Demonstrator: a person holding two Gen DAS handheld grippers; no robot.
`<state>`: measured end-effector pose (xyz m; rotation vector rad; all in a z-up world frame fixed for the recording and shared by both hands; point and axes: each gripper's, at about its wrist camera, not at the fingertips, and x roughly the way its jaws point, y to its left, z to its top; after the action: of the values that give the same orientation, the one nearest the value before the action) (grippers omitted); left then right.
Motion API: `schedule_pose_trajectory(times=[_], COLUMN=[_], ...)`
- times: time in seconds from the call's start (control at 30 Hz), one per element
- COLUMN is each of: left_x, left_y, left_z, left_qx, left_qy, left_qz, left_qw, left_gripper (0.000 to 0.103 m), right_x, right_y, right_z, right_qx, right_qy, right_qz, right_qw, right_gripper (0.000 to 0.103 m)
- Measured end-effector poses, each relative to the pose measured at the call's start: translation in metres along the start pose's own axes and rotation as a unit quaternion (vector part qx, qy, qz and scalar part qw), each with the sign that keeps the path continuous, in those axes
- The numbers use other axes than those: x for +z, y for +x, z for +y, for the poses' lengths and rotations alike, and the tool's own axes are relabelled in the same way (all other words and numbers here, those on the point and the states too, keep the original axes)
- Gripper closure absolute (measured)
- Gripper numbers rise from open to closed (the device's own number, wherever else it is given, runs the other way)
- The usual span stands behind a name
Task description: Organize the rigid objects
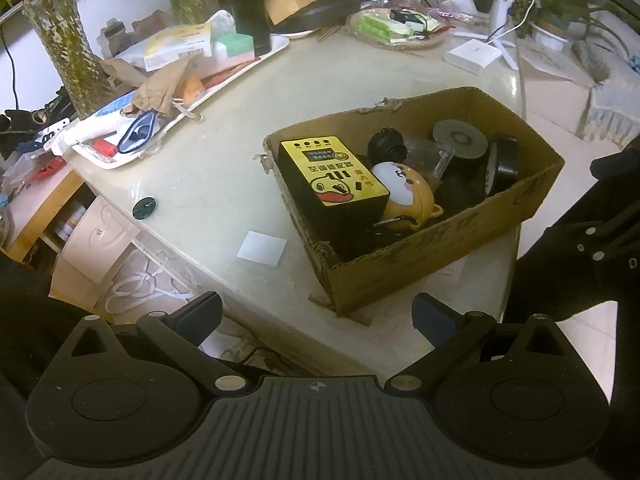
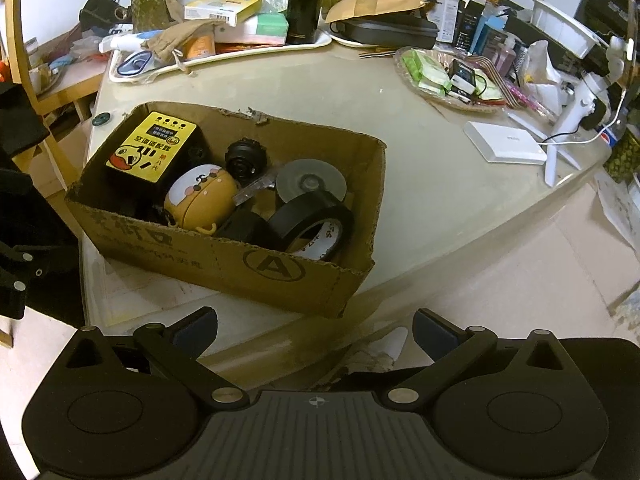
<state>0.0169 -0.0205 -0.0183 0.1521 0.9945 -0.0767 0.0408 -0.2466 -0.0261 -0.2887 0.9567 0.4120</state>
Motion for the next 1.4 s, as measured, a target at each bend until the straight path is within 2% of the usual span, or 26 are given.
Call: schedule_pose_trajectory(times=[1.4], left_x=[-0.0011], left_y=[-0.0015], left_z=[-0.0027], left_qx=[0.004], left_qy=[0.001], left_qz=[-0.004], left_qw=[1.0000], left_gripper=[0.000], right_x=[-0.0024], right_y=[-0.0024], right_z=[0.0025], right_qx=[-0.001], right_qy=[-0.006], right_qz=[-0.005], right_qw=[1.000], right_gripper=[0.000])
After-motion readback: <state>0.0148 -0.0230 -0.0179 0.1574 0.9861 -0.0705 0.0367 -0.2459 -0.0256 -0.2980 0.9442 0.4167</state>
